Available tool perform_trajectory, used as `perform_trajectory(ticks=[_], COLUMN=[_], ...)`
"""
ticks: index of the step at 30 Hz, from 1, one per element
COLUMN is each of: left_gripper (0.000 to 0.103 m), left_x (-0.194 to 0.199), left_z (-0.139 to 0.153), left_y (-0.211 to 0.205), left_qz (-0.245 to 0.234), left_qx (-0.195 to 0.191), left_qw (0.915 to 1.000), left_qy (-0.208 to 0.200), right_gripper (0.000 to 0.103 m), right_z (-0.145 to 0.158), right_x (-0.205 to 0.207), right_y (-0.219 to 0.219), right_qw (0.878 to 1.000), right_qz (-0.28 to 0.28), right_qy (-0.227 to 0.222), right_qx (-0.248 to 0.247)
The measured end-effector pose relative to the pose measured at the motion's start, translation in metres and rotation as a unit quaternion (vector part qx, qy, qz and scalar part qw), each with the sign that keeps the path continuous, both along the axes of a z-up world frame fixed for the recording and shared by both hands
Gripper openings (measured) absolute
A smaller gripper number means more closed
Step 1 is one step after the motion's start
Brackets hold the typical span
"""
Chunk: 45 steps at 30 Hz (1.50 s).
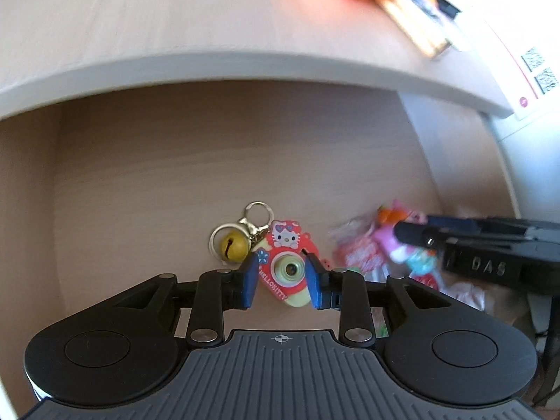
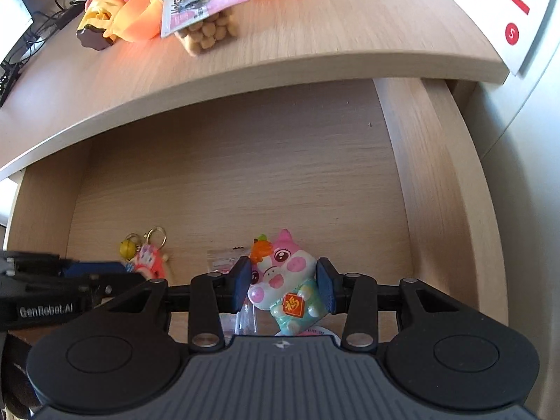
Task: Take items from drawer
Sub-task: 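Lift the pig figurine and Hello Kitty keychain up out of the drawer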
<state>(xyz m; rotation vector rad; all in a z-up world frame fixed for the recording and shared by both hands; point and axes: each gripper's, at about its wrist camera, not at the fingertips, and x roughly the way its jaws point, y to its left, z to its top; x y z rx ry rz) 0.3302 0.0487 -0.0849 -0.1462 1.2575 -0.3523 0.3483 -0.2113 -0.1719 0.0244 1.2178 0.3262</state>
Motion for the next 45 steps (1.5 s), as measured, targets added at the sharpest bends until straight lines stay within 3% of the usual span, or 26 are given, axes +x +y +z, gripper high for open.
perform_trajectory(ticks=[5,7,9,11,16,18,19,23,27,31,33,35,38,45], left_gripper=[0.035,0.037,0.046,0.046,0.046,0.042,0.042,0.047,0.052,0.049,0.048,0.048,0.047,0.047], left_x=[0.010,0.010,0.008,-0.003,-0.001,0.001,0.002,0.005,0.009,0.002,0.002,0.000,-0.007,-0.021], left_z=[0.004,0.002,-0.003,-0.011,-0.011,-0.010,-0.010,-0.009,-0.017,-0.020,-0.019,-0.018,-0.017,-0.021], left_y=[-0.038,-0.043,-0.043,-0.045,-0.051,-0.054,-0.056,-0.061,-0.066,-0.076,-0.069,-0.053,-0.027,0.005], left_qz=[-0.063,-0.060,-0.028,-0.005,-0.012,-0.013,-0.013,-0.008,-0.020,-0.055,-0.059,-0.047,-0.030,-0.013], left_qx=[0.046,0.056,0.044,0.028,0.029,0.026,0.018,-0.006,0.014,0.023,0.030,0.039,0.056,0.035], left_qw=[0.9957,0.9954,0.9981,0.9993,0.9989,0.9990,0.9993,0.9995,0.9994,0.9981,0.9978,0.9980,0.9977,0.9985], left_qy=[-0.049,-0.049,-0.034,-0.026,-0.035,-0.034,-0.031,-0.029,-0.025,-0.018,0.006,0.020,0.022,0.040], right_gripper=[0.042,0.042,0.042,0.042,0.042,0.042,0.042,0.042,0.042,0.042,0.043,0.053,0.053,0.053], right_z=[0.000,-0.003,-0.002,-0.002,0.004,0.008,0.023,0.027,0.032,0.041,0.050,0.059,0.068,0.048], right_x=[0.016,0.015,0.015,0.014,0.012,0.014,0.004,0.001,-0.003,-0.009,-0.012,-0.016,-0.027,-0.022], right_y=[0.014,0.016,0.014,0.014,0.009,0.006,0.001,-0.001,0.002,0.004,0.009,0.020,0.039,0.063], right_qw=[1.000,1.000,0.999,0.999,0.999,0.998,0.997,0.996,0.996,0.996,0.997,0.998,0.992,0.984], right_qz=[-0.017,-0.025,-0.034,-0.038,-0.048,-0.061,-0.069,-0.080,-0.081,-0.079,-0.061,-0.004,0.073,0.127], right_qy=[-0.005,-0.004,-0.002,-0.004,-0.002,0.002,0.004,-0.001,-0.010,-0.028,-0.045,-0.058,-0.076,-0.020], right_qx=[0.008,0.015,0.019,0.020,0.025,0.034,0.039,0.047,0.044,0.043,0.027,-0.006,-0.069,-0.123])
